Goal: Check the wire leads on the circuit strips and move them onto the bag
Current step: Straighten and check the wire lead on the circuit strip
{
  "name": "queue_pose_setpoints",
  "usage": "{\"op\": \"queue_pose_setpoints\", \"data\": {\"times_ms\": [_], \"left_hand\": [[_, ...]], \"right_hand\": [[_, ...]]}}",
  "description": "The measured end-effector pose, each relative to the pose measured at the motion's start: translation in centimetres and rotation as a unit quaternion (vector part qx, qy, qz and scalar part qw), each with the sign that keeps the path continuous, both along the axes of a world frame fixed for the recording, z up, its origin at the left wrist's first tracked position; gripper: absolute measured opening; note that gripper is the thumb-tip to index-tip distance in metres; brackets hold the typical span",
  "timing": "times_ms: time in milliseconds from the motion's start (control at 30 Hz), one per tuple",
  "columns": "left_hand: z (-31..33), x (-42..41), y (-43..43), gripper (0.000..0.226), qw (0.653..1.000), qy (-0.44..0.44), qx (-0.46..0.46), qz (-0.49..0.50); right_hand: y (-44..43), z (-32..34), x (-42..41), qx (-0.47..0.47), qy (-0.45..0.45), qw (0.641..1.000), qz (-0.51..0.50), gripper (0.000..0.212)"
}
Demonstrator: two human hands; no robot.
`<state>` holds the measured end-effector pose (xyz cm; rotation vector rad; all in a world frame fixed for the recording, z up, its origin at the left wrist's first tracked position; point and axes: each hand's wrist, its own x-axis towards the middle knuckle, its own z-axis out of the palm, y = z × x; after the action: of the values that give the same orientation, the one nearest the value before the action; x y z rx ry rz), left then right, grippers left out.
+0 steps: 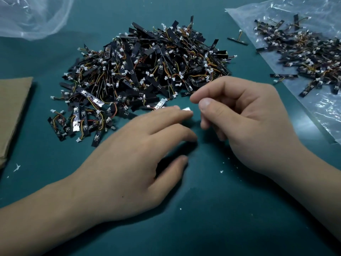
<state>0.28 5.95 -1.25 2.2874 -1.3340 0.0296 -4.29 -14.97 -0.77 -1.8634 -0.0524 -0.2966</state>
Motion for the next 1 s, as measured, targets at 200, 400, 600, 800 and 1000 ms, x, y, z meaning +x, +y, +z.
{"op": "queue_pose_setpoints", "data": {"times_ms": [200, 400, 600, 800, 1000], "left_hand": [[-2.4, 1.5, 0.1, 0.052, 0.988, -0.055, -0.003, 0.147], [-1.4, 1.2, 0.2, 0.011, 0.989, -0.034, -0.008, 0.147], [0.3, 0.3, 0.1, 0.007, 0.985, -0.032, 0.027, 0.170], [0.9, 0.6, -0.1, 0.008, 0.979, -0.008, 0.076, 0.191], [0.9, 0.4, -0.1, 0.062, 0.976, -0.001, 0.028, 0.217]], "right_hand": [[0.1, -0.1, -0.4, -0.059, -0.006, 0.998, -0.019, 0.015], [0.5, -0.1, -0.1, -0.261, 0.008, 0.965, -0.016, 0.029], [1.1, 0.3, -0.1, -0.347, 0.048, 0.937, 0.002, 0.023], [1.3, 0.4, -0.1, -0.360, 0.045, 0.932, 0.015, 0.025], [0.6, 0.5, 0.2, -0.277, 0.017, 0.961, 0.017, 0.017]]}}
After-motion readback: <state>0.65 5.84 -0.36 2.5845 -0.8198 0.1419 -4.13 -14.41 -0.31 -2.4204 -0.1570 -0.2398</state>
